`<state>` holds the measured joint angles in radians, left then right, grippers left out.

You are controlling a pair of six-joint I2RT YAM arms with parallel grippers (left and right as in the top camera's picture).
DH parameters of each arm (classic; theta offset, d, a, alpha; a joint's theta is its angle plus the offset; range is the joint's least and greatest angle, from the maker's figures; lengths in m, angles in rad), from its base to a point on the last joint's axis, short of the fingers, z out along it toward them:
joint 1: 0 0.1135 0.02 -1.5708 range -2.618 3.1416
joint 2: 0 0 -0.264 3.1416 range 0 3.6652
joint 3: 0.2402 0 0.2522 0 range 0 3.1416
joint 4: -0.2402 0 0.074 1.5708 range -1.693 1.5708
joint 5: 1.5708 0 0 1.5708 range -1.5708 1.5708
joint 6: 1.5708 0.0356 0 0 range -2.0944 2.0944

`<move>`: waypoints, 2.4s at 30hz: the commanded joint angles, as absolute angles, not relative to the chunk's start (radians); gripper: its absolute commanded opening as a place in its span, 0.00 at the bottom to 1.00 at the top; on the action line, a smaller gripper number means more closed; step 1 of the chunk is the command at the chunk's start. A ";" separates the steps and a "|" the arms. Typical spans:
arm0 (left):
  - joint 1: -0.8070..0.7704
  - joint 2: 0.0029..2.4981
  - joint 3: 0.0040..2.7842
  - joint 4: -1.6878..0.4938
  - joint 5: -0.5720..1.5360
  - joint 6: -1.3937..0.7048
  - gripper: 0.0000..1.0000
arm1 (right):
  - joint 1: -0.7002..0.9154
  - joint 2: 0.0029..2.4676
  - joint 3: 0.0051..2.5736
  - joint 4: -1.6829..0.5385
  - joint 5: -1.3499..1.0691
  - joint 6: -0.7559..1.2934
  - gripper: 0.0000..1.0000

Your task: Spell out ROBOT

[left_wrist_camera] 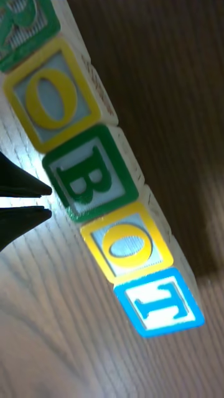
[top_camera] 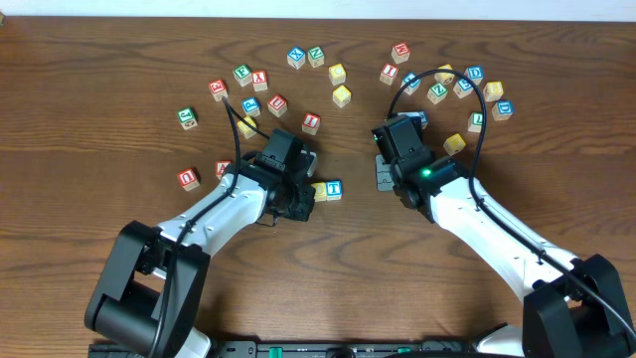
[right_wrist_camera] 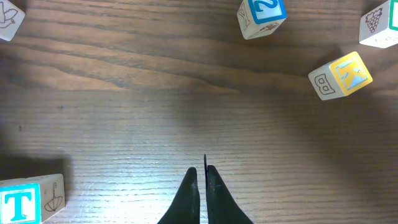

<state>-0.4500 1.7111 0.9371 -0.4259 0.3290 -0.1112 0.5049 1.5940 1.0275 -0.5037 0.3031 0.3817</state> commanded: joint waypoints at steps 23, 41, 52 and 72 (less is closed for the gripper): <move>-0.479 1.698 0.935 -0.469 0.438 -0.122 0.08 | 0.499 1.575 1.046 -0.474 0.308 0.387 0.01; -0.479 1.637 0.957 -0.454 0.517 -0.140 0.07 | 0.499 1.575 1.046 -0.463 0.308 0.384 0.01; -0.478 1.468 0.962 -0.363 0.363 -0.194 0.08 | 0.499 1.575 1.046 -0.463 0.308 0.384 0.01; -0.350 1.502 0.962 -0.554 -0.080 -0.205 0.07 | 0.499 1.575 1.046 -0.464 0.308 0.379 0.01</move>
